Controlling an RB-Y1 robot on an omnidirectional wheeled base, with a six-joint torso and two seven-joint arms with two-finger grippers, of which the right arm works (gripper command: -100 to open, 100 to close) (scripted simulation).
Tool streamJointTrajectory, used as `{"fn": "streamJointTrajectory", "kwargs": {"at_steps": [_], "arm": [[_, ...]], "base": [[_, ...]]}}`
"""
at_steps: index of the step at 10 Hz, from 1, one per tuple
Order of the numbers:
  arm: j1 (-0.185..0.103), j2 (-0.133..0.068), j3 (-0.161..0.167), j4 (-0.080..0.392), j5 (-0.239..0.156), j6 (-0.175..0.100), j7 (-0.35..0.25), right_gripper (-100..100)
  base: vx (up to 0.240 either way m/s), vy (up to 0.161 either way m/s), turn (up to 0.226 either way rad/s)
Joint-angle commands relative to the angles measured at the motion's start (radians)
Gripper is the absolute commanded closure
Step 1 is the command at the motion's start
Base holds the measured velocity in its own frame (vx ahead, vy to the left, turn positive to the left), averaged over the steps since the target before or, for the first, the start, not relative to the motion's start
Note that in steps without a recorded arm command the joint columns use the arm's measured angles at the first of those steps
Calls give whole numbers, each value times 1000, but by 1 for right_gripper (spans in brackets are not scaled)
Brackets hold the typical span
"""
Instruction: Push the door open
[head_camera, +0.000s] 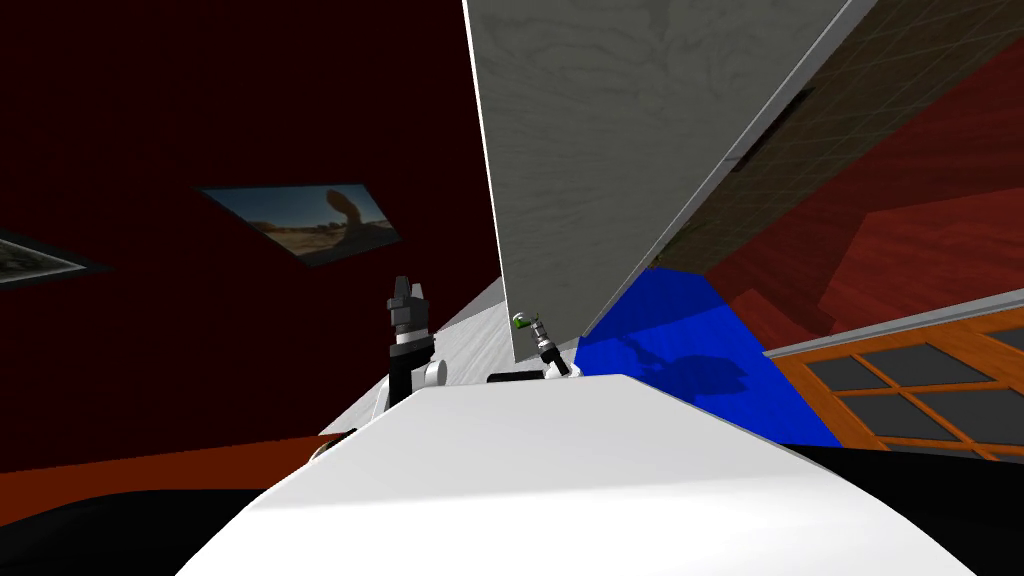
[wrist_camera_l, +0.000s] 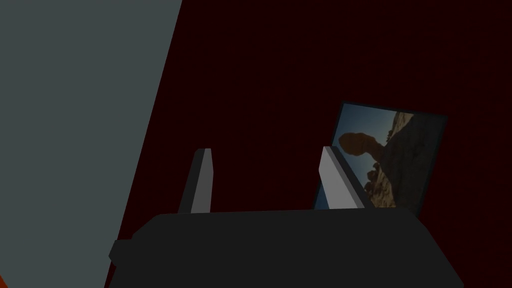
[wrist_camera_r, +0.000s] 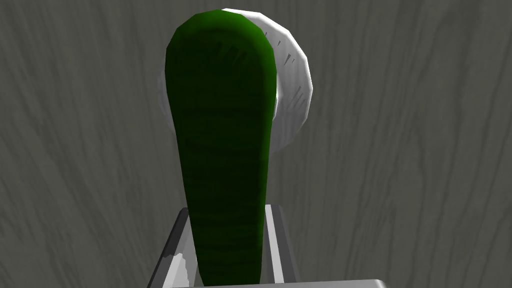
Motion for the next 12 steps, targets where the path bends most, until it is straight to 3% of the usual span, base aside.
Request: {"fn": "streamJointTrajectory", "kwargs": {"at_steps": [1, 2, 3, 4, 8, 12], "arm": [[-1, 11, -19, -10, -4, 4, 6, 100], [-2, 19, -31, -8, -6, 4, 8, 100], [5, 6, -28, -15, -6, 10, 7, 100], [1, -7, -51, -12, -15, 7, 12, 100], [-4, -15, -88, -6, -27, 4, 23, 100], [-10, -2, -141, 4, -46, -1, 37, 100]], "base": [[118, 143, -48], [101, 128, -48], [48, 46, -33], [100, 87, -34], [133, 126, -55], [195, 154, -75]]}}
